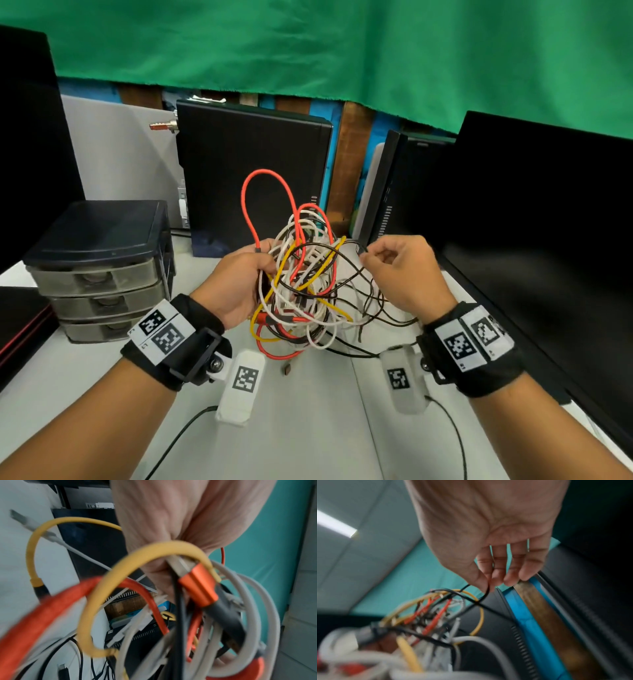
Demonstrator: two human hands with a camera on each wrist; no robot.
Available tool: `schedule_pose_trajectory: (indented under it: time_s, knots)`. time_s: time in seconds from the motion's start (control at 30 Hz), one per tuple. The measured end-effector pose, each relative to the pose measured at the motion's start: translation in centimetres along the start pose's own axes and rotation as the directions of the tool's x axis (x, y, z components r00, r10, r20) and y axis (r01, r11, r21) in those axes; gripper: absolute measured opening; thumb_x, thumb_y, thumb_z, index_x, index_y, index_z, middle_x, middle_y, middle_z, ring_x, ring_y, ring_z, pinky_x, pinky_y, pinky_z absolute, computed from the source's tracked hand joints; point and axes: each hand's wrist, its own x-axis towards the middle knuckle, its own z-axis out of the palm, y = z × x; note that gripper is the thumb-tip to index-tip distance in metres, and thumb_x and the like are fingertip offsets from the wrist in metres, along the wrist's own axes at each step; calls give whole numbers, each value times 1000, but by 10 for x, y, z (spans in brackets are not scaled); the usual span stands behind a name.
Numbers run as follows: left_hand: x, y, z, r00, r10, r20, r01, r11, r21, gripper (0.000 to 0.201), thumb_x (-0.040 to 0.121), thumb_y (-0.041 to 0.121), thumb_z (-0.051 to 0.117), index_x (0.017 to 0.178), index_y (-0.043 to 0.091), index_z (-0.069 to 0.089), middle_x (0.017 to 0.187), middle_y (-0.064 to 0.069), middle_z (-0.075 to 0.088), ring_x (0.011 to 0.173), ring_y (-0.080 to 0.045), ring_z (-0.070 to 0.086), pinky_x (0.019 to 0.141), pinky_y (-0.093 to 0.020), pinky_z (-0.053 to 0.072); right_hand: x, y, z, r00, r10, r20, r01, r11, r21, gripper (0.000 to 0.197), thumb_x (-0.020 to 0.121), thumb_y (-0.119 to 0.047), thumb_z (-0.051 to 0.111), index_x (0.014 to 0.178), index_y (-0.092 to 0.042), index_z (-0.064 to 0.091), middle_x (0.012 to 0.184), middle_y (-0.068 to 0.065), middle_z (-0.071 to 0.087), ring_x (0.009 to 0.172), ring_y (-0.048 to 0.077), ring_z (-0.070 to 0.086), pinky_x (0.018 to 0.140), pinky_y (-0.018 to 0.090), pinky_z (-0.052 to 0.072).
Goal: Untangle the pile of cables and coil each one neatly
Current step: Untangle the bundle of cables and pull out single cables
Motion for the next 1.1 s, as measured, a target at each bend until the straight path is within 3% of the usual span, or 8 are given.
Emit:
schedule_pose_trajectory:
  time_s: [0.13, 0.2, 0.27, 0.37, 0.67, 0.77, 0.9, 1.1]
  knots:
    - [-1, -1, 5, 998, -29, 51, 30, 999, -14, 44, 86, -7, 36, 124, -2, 58, 110, -25, 61, 80, -30, 64, 71, -36, 60, 3, -1, -4, 910, -394, -125, 261, 783, -565, 17, 87, -20, 64, 76, -19, 52, 72, -4, 51, 63, 17, 47, 54, 27, 35]
    - [-3, 1, 5, 988, -39, 148, 55, 993, -102, 50, 79, 4, 46, 128, 3, 55, 113, -25, 59, 87, -32, 64, 83, -42, 58, 10, 1, -1, 928, -311, -206, 205, 887, -414, 19, 89, -19, 62, 75, -17, 50, 67, -2, 55, 59, 20, 52, 51, 30, 42]
    - [-6, 4, 2, 974, -22, 226, 48, 993, -111, 56, 72, 4, 54, 128, 5, 54, 114, -24, 61, 91, -32, 66, 87, -45, 57, 17, 1, 2, 984, -32, -175, 40, 998, 43, 21, 95, -22, 62, 76, -14, 59, 67, 2, 67, 66, 26, 67, 61, 37, 57]
    - [-7, -1, 4, 981, 26, 194, -49, 992, 114, 62, 67, -3, 70, 127, 5, 53, 117, -20, 69, 100, -34, 70, 88, -47, 58, 11, -18, 3, 970, 240, 43, -231, 850, 473, 38, 99, -32, 59, 67, -10, 60, 61, 6, 70, 72, 30, 75, 67, 36, 61]
    - [-3, -14, 20, 961, 251, -112, -222, 949, 226, 57, 62, 14, 92, 110, 12, 61, 100, -9, 77, 96, -29, 74, 94, -51, 56, 0, -38, 3, 978, 159, 139, -209, 824, 526, 52, 100, -34, 56, 54, -8, 55, 52, 9, 58, 60, 23, 71, 69, 33, 61]
    - [-5, -12, 21, 947, 295, -129, -258, 935, 244, 42, 74, 5, 84, 108, 10, 61, 97, -8, 77, 91, -26, 75, 91, -49, 57, -4, -38, 4, 964, 189, 187, -264, 758, 597, 52, 101, -32, 54, 54, -9, 54, 53, 11, 57, 60, 24, 71, 69, 37, 63]
    - [-9, -10, 26, 960, 239, -147, -231, 971, 66, 68, 72, 36, 79, 124, -2, 56, 108, -18, 74, 102, -33, 72, 89, -44, 57, -4, -36, 4, 946, 193, 259, -319, 687, 653, 52, 102, -35, 53, 56, -10, 46, 50, 8, 48, 54, 21, 64, 65, 33, 61]
    - [-17, 8, 23, 996, 75, 47, -63, 975, -213, 64, 85, 54, 53, 125, 7, 67, 109, -17, 73, 84, -25, 73, 56, -29, 58, 9, -11, 5, 975, 128, 181, -196, 880, 433, 51, 98, -42, 58, 59, -12, 46, 51, 5, 35, 45, 15, 37, 57, 32, 44]
